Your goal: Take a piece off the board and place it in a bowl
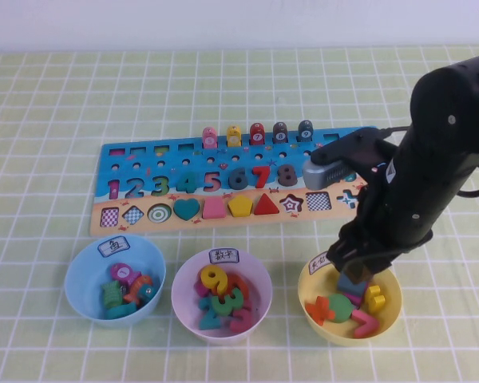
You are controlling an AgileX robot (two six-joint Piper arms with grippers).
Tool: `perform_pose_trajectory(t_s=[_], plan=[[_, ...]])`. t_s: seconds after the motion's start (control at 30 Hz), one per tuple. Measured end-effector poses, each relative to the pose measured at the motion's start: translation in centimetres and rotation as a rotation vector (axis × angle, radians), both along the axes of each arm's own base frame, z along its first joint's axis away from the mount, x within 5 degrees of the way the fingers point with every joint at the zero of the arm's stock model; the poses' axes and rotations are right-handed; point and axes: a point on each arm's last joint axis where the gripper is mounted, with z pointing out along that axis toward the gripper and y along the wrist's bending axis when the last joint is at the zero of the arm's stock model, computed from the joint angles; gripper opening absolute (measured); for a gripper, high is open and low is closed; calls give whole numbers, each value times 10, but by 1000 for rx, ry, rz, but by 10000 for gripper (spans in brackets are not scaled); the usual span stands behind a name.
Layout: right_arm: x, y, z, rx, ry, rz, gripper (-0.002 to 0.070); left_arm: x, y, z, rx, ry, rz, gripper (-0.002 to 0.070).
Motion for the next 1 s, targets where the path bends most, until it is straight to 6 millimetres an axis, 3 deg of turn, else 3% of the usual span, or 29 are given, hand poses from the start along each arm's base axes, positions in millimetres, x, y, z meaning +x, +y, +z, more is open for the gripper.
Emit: perform_pose_trajectory(t_s=[0.5, 0.7, 0.77, 0.9, 1.0], plan=[[7, 5, -21, -30, 52, 4, 286, 0, 0, 0, 0, 0, 0, -5], [6, 9, -23, -2, 65, 89, 288, 0, 0, 0, 0, 0, 0, -5], [5, 10, -23, 13, 72, 94, 326, 0, 0, 0, 0, 0, 0, -5], [6, 11, -22, 26, 67, 96, 482, 0, 0, 0, 0, 0, 0, -5], [6, 12, -22, 29, 61, 95, 475, 0, 0, 0, 0, 0, 0, -5]])
